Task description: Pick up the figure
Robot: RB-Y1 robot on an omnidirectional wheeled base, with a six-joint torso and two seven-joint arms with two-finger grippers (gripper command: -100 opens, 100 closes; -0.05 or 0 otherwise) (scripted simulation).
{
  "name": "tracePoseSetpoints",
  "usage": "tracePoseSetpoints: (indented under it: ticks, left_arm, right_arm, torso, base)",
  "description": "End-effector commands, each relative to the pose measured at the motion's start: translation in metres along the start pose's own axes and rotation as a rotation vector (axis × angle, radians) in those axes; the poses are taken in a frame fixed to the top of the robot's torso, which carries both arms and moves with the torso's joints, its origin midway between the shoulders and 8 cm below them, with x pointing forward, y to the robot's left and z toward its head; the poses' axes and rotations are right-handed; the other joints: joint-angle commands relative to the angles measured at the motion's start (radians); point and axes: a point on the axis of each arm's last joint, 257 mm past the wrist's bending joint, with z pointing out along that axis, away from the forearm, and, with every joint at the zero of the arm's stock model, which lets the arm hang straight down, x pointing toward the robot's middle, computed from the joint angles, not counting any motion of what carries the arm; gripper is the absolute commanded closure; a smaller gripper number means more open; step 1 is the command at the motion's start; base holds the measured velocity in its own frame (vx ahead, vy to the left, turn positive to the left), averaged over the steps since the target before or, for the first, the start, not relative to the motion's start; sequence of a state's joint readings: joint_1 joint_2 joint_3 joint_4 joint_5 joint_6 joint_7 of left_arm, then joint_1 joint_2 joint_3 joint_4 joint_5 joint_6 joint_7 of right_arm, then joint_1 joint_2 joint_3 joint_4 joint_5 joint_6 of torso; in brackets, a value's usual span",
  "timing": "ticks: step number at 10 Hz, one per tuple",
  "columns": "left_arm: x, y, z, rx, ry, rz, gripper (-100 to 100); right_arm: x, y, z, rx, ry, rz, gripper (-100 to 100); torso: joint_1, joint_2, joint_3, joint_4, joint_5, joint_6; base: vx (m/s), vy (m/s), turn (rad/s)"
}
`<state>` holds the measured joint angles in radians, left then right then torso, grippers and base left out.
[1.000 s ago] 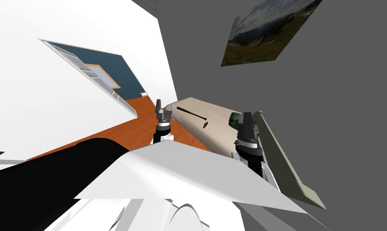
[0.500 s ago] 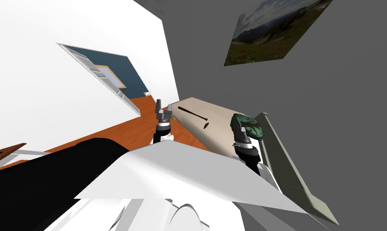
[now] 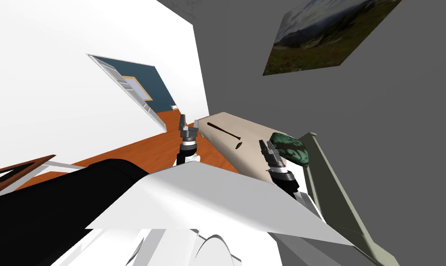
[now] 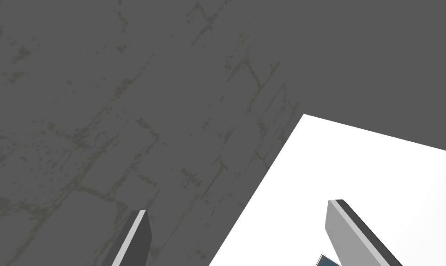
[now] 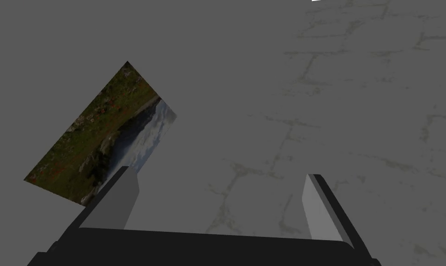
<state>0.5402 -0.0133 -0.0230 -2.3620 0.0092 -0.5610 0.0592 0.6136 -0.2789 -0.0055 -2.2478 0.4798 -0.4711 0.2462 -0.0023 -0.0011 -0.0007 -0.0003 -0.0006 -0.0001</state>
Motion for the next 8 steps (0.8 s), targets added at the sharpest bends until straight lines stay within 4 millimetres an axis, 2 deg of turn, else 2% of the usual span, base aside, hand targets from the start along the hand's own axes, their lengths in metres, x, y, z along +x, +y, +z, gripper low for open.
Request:
tracePoseSetpoints:
  ticks: [1, 2, 3, 4, 5, 6, 7, 8]
  left_arm:
    - [0.0, 0.0, 0.0, 0.0, 0.0, 0.0, 0]
    - [0.0, 0.0, 0.0, 0.0, 0.0, 0.0, 0]
    - [0.0, 0.0, 0.0, 0.0, 0.0, 0.0, 0]
    - [0.0, 0.0, 0.0, 0.0, 0.0, 0.0, 0]
    - [0.0, 0.0, 0.0, 0.0, 0.0, 0.0, 0]
    - [0.0, 0.0, 0.0, 0.0, 0.0, 0.0, 0]
    - [0.0, 0.0, 0.0, 0.0, 0.0, 0.0, 0]
    - [0.0, 0.0, 0.0, 0.0, 0.0, 0.0, 0]
  right_arm:
    - [0.014, -0.005, -0.003, 0.014, 0.044, -0.059, -100]
    - [0.031, -0.018, -0.014, 0.048, 0.107, -0.118, -100]
    - [0.034, -0.018, -0.014, 0.044, 0.121, -0.146, -100]
    - [0.05, -0.032, -0.027, 0.075, 0.186, -0.207, -100]
    - [0.053, -0.031, -0.027, 0.07, 0.198, -0.233, -100]
    - [0.068, -0.045, -0.041, 0.098, 0.264, -0.295, -100]
    - [0.071, -0.045, -0.042, 0.091, 0.277, -0.324, -100]
    - [0.085, -0.059, -0.058, 0.115, 0.344, -0.387, -100]
  torso:
    - [0.0, 0.0, 0.0, 0.0, 0.0, 0.0]
    - [0.0, 0.0, 0.0, 0.0, 0.0, 0.0]
    - [0.0, 0.0, 0.0, 0.0, 0.0, 0.0]
    - [0.0, 0.0, 0.0, 0.0, 0.0, 0.0]
    - [0.0, 0.0, 0.0, 0.0, 0.0, 0.0]
    - [0.0, 0.0, 0.0, 0.0, 0.0, 0.001]
    - [0.001, 0.0, 0.0, 0.0, 0.0, 0.0]
    - [0.001, -0.001, 0.0, 0.0, 0.0, 0.0]
  base:
    - [0.007, -0.031, 0.077]
    - [0.013, -0.035, 0.14]
    - [0.012, -0.032, 0.081]
    - [0.017, -0.033, 0.172]
    - [0.016, -0.03, 0.069]
    - [0.021, -0.023, 0.122]
    - [0.019, -0.025, 0.084]
    - [0.017, -0.026, 0.211]
